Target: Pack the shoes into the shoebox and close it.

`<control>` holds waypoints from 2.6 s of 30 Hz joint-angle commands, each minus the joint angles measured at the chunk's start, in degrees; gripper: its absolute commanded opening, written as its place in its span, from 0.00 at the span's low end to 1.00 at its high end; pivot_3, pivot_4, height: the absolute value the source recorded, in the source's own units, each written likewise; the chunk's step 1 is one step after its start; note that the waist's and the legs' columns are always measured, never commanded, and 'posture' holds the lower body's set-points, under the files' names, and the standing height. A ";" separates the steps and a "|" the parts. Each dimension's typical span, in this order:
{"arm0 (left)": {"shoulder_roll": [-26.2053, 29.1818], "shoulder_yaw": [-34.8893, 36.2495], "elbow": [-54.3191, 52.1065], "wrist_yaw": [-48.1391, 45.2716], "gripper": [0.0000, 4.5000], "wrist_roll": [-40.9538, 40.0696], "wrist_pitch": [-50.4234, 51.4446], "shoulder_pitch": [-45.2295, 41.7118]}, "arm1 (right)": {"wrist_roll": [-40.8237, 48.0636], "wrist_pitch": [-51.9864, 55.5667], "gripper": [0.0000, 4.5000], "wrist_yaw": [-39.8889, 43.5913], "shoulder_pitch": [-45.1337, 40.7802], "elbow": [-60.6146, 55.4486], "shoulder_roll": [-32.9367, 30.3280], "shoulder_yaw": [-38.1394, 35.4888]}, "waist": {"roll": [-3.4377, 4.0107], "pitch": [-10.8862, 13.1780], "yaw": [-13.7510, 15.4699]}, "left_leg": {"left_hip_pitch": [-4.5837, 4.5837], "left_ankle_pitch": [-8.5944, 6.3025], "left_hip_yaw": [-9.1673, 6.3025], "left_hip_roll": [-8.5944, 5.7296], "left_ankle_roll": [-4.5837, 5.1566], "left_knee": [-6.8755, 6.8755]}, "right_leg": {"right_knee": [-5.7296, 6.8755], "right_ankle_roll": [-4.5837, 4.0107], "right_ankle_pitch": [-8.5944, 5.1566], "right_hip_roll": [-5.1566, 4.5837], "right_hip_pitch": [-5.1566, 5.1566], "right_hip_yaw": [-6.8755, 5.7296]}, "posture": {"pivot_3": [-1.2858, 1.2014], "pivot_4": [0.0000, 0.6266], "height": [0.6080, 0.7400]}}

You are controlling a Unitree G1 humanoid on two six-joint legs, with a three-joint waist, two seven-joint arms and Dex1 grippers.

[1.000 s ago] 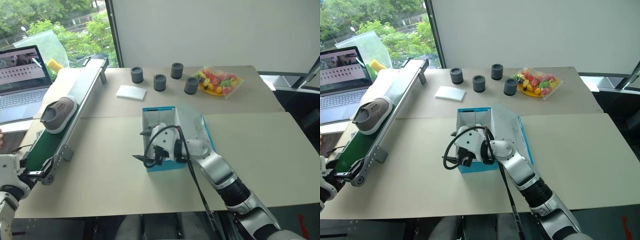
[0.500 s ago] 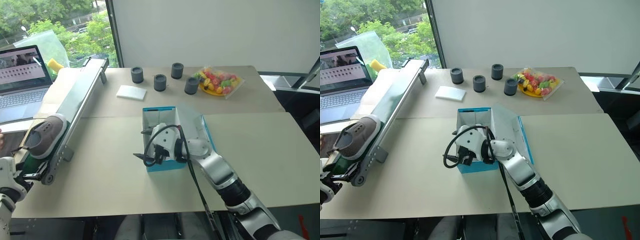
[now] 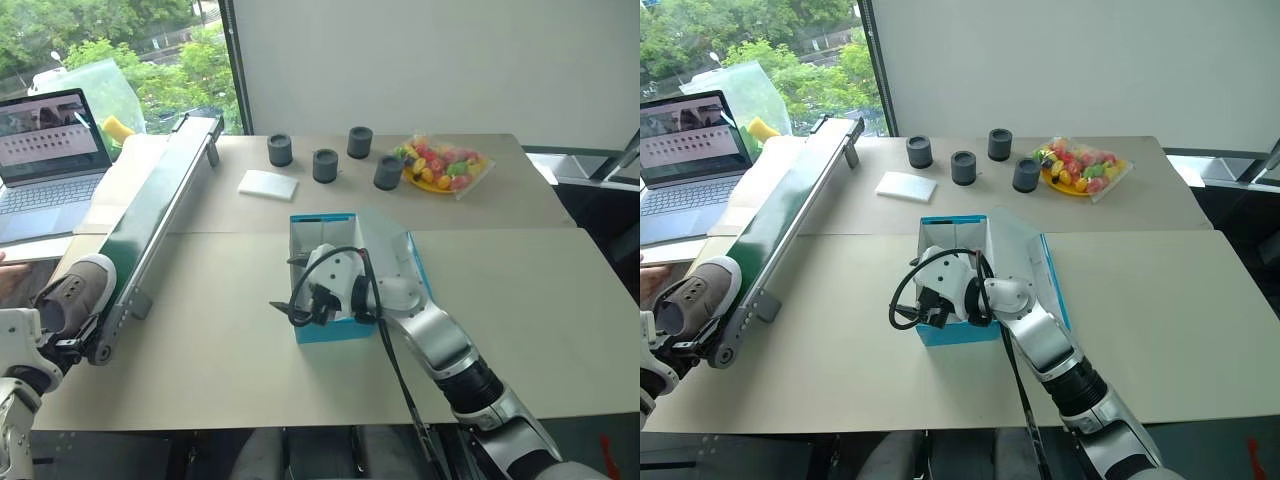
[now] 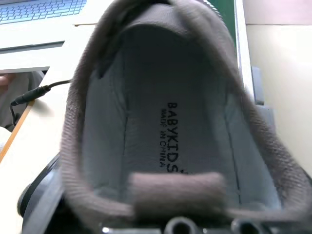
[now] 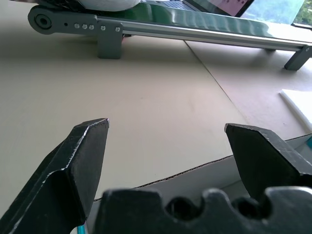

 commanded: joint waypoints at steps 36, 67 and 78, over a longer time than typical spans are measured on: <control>-18.63 -38.94 -45.47 18.79 0.65 5.71 15.92 -17.08 | 53.47 56.18 0.67 -33.42 -22.84 15.15 26.63 -49.84 | -0.28 0.08 -0.88 | -0.36 -0.14 0.47 -0.04 -0.04 0.35 | 0.09 0.04 0.04 0.25 -0.11 0.05 | 0.52 0.24 1.00; -15.77 -37.35 -49.39 17.18 0.99 5.65 18.18 -8.82 | 43.12 29.27 0.12 -39.87 -34.92 33.67 12.25 -45.62 | -0.14 0.18 -0.57 | -0.43 -0.17 0.49 -0.05 0.00 0.39 | -0.04 0.07 0.02 0.23 -0.10 0.01 | 0.52 0.24 1.00; -0.46 -26.61 -50.58 -0.60 0.99 0.24 14.32 3.10 | 36.47 51.55 0.12 -30.22 -44.97 44.17 2.36 -33.88 | 0.04 0.29 -1.57 | -0.44 -0.19 0.57 0.00 0.04 0.31 | -0.03 0.01 -0.01 0.24 -0.20 0.06 | 0.52 0.24 1.00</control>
